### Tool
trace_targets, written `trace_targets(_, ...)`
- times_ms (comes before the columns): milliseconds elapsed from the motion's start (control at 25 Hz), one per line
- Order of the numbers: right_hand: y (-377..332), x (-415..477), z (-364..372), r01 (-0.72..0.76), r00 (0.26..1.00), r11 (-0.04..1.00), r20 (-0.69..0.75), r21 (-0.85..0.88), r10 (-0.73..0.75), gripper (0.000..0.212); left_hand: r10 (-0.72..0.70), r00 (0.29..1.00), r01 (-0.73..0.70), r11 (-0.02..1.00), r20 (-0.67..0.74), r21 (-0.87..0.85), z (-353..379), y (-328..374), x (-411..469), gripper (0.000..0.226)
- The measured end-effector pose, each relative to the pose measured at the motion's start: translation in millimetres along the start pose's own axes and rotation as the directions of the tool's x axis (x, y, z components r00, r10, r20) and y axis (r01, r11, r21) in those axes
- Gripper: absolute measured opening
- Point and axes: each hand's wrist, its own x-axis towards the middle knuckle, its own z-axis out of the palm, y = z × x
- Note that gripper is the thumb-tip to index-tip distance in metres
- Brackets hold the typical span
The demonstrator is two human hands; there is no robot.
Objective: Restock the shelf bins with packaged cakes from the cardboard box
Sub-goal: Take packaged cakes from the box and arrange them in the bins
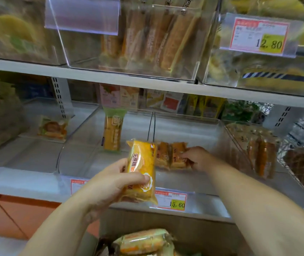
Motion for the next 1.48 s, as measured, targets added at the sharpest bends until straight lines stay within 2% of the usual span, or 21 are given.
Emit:
trace_targets(80,-10,-16,-3,0.042,0.997,0.987,-0.051,-0.158,-0.051,0.041,-0.004,1.000,0.004,1.000,0.001,0.004,-2,3,-1,0.045)
trace_targets(160,-26,-45,-9,0.158,0.951,0.867,-0.162,-0.473,-0.262,0.048,0.016,1.000,-0.016,1.000,0.001,0.003,-2,7,-2,0.046)
trace_targets(200,-35,-66,-9,0.246,0.916,0.837,-0.165,-0.489,-0.365,0.046,0.031,1.000,-0.031,1.000,0.003,-0.001,-1,8,-2,0.048)
trace_targets(240,-41,-88,-9,0.324,0.906,0.854,-0.125,-0.407,-0.404,0.040,0.044,0.999,-0.044,0.999,0.006,-0.005,1,10,-2,0.050)
trace_targets(320,-43,-137,-2,0.430,0.900,0.898,0.127,-0.092,-0.417,0.035,0.071,0.997,-0.071,0.997,-0.003,0.002,7,12,0,0.052)
trace_targets(400,-42,-173,10,0.420,0.837,0.908,0.380,0.017,-0.394,0.043,0.111,0.994,-0.111,0.993,-0.015,0.028,17,14,2,0.055)
trace_targets(440,-42,-183,13,0.412,0.815,0.910,0.428,0.046,-0.390,0.047,0.137,0.990,-0.136,0.989,-0.016,0.057,22,15,2,0.057)
trace_targets(520,-46,-182,9,0.367,0.839,0.919,0.376,0.143,-0.393,0.043,0.206,0.978,-0.198,0.970,-0.043,0.139,30,15,5,0.064)
trace_targets(600,-55,-162,-5,0.340,0.908,0.921,0.189,0.190,-0.374,0.036,0.309,0.933,-0.254,0.930,-0.188,0.266,28,13,8,0.066)
trace_targets(640,-60,-148,-15,0.352,0.931,0.931,0.072,0.097,-0.359,0.034,0.387,0.882,-0.262,0.877,-0.270,0.403,24,12,10,0.068)
trace_targets(680,-63,-134,-26,0.358,0.932,0.932,-0.042,-0.061,-0.361,0.033,0.466,0.832,-0.239,0.791,-0.301,0.564,20,9,12,0.068)
trace_targets(720,-62,-117,-36,0.342,0.918,0.910,-0.122,-0.236,-0.376,0.029,0.506,0.814,-0.206,0.710,-0.285,0.673,16,6,13,0.068)
trace_targets(800,-57,-80,-45,0.227,0.899,0.826,-0.215,-0.515,-0.381,0.025,0.464,0.858,-0.175,0.667,-0.221,0.724,12,-3,17,0.071)
trace_targets(880,-46,-45,-44,0.056,0.910,0.765,-0.281,-0.642,-0.303,0.029,0.394,0.903,-0.157,0.675,-0.173,0.721,14,-10,19,0.069)
trace_targets(1040,-22,-19,-41,-0.110,0.928,0.693,-0.324,-0.713,-0.186,0.028,0.402,0.898,-0.150,0.659,-0.177,0.737,15,-13,22,0.062)
trace_targets(1120,-16,-20,-40,-0.069,0.922,0.610,-0.284,-0.790,-0.264,0.033,0.399,0.897,-0.142,0.667,-0.189,0.731,14,-12,21,0.061)
trace_targets(1200,-10,-24,-41,0.034,0.919,0.532,-0.183,-0.846,-0.349,0.035,0.407,0.895,-0.144,0.655,-0.185,0.741,14,-13,23,0.061)
trace_targets(1240,-6,-25,-41,0.079,0.930,0.512,-0.121,-0.856,-0.346,0.034,0.414,0.892,-0.150,0.652,-0.183,0.744,15,-13,23,0.061)
trace_targets(1320,-3,-31,-44,0.134,0.955,0.513,-0.028,-0.848,-0.296,0.034,0.415,0.889,-0.146,0.658,-0.195,0.738,17,-13,22,0.062)
trace_targets(1400,-9,-45,-45,0.190,0.946,0.560,-0.002,-0.806,-0.323,0.039,0.430,0.877,-0.127,0.639,-0.216,0.759,21,-17,20,0.063)
trace_targets(1480,-20,-78,-43,0.284,0.894,0.670,-0.063,-0.686,-0.444,0.040,0.573,0.798,-0.168,0.512,-0.189,0.843,27,-21,12,0.058)
